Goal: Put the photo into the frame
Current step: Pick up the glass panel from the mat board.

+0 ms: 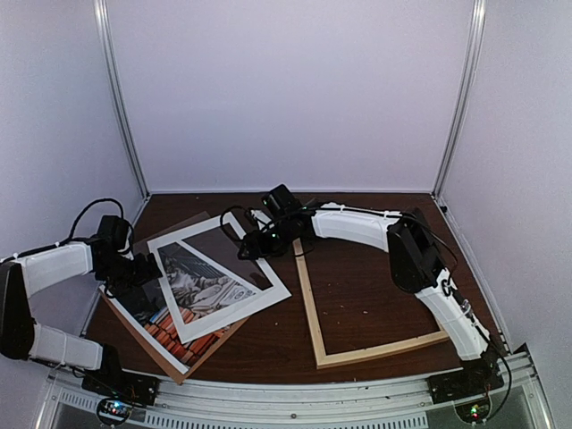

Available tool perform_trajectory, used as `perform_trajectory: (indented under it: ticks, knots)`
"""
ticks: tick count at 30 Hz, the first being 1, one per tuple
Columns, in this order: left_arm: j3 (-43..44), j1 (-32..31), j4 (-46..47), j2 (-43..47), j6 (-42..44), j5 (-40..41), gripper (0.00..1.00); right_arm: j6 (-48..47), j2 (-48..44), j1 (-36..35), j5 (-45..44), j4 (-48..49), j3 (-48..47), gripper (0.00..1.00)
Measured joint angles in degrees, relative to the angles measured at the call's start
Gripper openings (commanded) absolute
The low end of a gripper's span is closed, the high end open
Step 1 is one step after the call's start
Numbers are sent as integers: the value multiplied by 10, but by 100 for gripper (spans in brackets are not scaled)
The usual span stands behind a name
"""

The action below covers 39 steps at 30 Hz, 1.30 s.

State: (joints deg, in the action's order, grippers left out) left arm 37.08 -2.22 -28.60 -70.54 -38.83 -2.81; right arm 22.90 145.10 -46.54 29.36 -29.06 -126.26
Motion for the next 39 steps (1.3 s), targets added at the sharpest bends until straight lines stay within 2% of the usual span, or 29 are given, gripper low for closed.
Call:
perform_trajectory:
  ticks: [11, 27, 32, 39]
  knots:
    - [-32, 2, 35, -12, -17, -20, 91, 32, 54, -1, 7, -18, -66, 65]
    - [-77, 4, 136, -21, -44, -65, 81, 64, 60, -7, 22, -37, -71, 59]
    - [-86, 7, 158, -20, -46, -75, 79, 76, 45, -6, 28, -10, -37, 57]
    - [-95, 7, 176, -16, -46, -95, 79, 110, -10, -6, 34, 33, 68, 55]
